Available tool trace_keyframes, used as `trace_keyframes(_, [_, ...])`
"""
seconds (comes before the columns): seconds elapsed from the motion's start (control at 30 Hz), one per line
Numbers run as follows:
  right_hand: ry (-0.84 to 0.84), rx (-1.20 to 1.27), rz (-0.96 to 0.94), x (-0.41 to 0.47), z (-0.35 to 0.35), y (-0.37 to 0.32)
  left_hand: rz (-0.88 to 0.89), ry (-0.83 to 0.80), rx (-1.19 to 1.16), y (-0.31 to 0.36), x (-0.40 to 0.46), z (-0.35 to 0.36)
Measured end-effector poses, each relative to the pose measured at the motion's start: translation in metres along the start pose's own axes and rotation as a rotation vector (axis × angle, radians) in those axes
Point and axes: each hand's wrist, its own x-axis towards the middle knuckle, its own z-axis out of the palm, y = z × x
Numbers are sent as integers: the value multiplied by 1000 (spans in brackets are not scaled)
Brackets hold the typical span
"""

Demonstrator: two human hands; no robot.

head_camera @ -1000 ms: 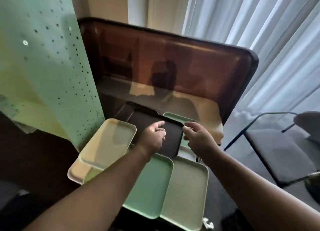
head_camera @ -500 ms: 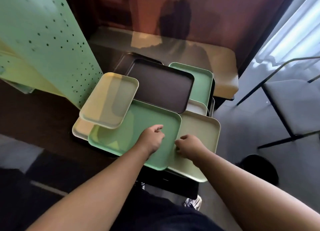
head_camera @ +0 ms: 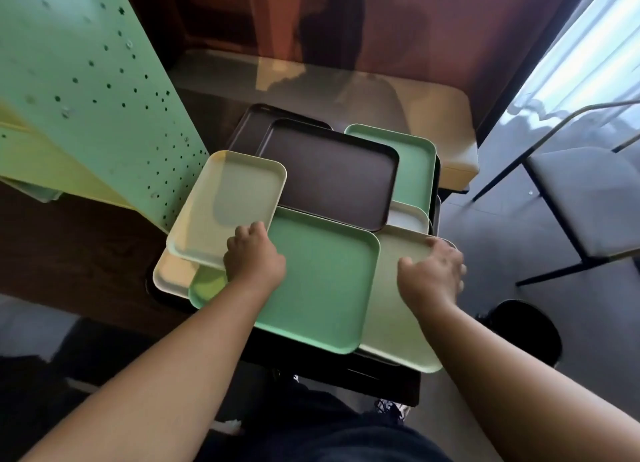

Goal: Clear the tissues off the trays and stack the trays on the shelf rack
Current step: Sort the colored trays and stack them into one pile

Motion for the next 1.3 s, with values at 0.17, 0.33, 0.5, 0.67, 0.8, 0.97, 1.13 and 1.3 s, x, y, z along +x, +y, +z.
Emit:
trace_keyframes(0.17, [181,52,17,11,-16,33,103,-46,11,-12,12,-7])
trace_keyframes(0.33, [-44,142,254,32,-17,66,263,85,-169,43,-29,-23])
trace_keyframes(0.5, [-223,293,155,38,-24,76,415,146,-376,107,-100,-25])
trace_keyframes(0.67, [-200,534,142,48,-72,91,516,-5,-441,167,-159,-2])
trace_keyframes(0.8, [-160,702,163,54,-114,92,621,-82,-449,197,-181,-1])
trace_keyframes(0.97, [-211,966,230,53,-144,73,824,-194,-364,223,-206,2])
trace_keyframes(1.13, [-375,1249,235,37,-154,46,809,-162,-442,220,-203,-6])
trace_keyframes(1.3, [-456,1280,153,19,-133,4,706,-171,-527,196,-183,-26])
